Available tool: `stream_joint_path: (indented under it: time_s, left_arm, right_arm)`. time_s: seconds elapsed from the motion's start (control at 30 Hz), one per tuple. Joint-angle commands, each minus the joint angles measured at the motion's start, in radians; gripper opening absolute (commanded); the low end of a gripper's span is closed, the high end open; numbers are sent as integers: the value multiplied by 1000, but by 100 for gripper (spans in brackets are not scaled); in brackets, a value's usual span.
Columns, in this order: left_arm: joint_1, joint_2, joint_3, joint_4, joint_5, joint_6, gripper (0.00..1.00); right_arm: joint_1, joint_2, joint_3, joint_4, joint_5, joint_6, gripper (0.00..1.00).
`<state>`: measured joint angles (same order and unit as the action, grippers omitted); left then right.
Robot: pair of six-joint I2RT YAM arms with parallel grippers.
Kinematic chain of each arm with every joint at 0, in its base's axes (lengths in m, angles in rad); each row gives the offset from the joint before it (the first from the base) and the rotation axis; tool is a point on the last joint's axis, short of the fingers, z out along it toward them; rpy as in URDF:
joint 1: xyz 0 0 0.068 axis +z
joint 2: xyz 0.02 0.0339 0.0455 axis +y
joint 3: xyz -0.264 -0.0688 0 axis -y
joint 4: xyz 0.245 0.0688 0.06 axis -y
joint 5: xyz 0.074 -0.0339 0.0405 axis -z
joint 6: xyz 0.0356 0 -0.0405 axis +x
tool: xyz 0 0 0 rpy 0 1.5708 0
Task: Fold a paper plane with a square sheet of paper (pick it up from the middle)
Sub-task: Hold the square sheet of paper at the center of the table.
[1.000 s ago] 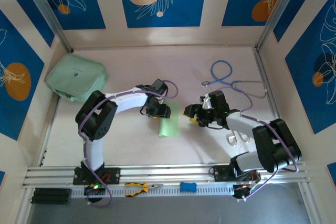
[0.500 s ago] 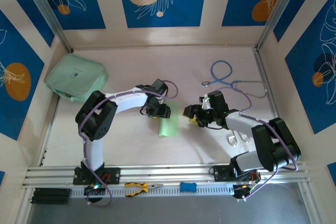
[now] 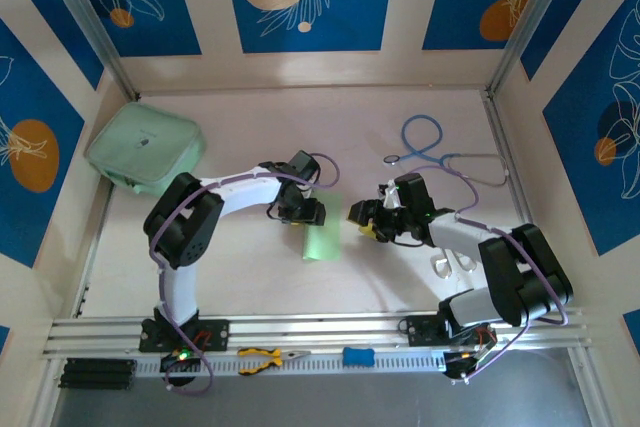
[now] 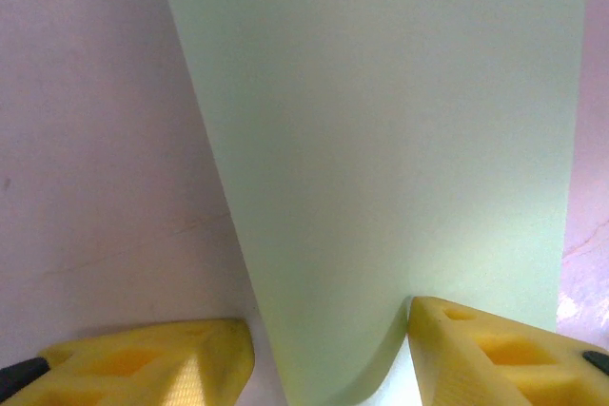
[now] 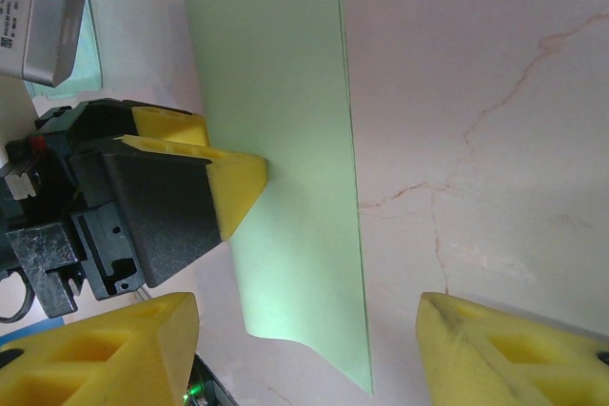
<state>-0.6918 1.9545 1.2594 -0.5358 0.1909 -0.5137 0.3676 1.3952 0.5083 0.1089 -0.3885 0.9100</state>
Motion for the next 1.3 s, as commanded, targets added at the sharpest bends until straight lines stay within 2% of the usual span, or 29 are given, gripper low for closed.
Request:
stream_joint_path:
  time_s: [0.0, 0.07, 0.13, 0.33, 0.63, 0.7, 1.03, 1.27]
  left_arm:
    - [-3, 133, -49, 98, -51, 44, 57]
    - [-2, 131, -49, 94, -54, 43, 57]
    - [-2, 130, -50, 97, -54, 43, 57]
    - [-2, 132, -49, 102, -51, 40, 57]
    - [-2, 136, -46, 100, -47, 39, 57]
    - [-2, 135, -48, 100, -47, 39, 57]
    - [-2, 139, -51, 103, -42, 42, 57]
    - [-3, 139, -54, 106, -40, 38, 57]
  right_arm:
    - [7, 12, 9, 6, 2, 7, 63]
    - [12, 16, 5, 19, 5, 14, 61]
    - [17, 26, 7, 40, -1, 16, 56]
    - [44, 83, 11, 131, 6, 51, 30]
    - [120, 228, 97, 181, 27, 71, 3]
    - [135, 248, 116, 173, 45, 69, 0]
    - [178, 332, 179, 148, 65, 60, 0]
    - [188, 385, 203, 31, 113, 22, 0]
